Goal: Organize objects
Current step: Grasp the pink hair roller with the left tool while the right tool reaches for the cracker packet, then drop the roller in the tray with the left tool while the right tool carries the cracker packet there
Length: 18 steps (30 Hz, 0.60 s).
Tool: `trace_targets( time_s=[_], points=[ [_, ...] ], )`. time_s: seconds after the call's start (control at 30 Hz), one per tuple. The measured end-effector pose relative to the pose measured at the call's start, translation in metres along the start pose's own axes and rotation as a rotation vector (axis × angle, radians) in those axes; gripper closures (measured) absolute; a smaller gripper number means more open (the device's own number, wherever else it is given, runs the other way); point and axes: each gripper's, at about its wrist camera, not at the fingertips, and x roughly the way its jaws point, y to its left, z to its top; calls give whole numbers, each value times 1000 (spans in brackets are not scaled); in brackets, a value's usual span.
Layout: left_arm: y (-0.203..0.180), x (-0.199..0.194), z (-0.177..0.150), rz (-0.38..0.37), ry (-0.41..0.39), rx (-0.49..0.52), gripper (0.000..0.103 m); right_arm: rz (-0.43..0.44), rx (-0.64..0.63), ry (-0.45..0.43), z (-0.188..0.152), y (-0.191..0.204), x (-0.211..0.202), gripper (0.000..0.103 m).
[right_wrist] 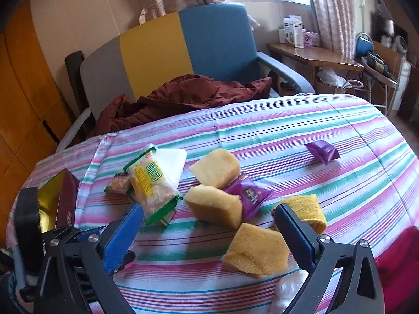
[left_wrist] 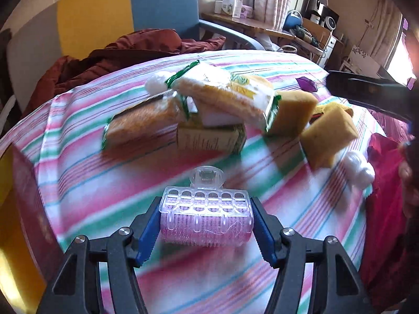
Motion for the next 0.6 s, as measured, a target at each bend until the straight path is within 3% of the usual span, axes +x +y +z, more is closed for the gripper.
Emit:
trace_targets(
  time_s=[0.23, 0.37, 0.47, 0.5, 0.53, 0.6],
  points=[
    [-4, -17, -21, -27, -20, 0, 38, 27, -151, 36, 7, 37, 10, 2],
    [-3, -31, -22, -49, -47, -14, 38, 23, -293, 88, 22, 69, 42, 6],
    [0, -45, -24, -67, -68, -35, 38, -13, -368, 159, 26, 85, 75, 15],
    [1, -51, -24, -70, -77, -39, 38, -17, -381, 177, 26, 87, 82, 24],
    [3, -58, -26, -70, -90, -46, 38, -29, -392, 201, 25, 89, 90, 39],
    [7, -68, -28, -77, -105, -61, 38, -23, -386, 235, 22, 89, 99, 52]
  ],
)
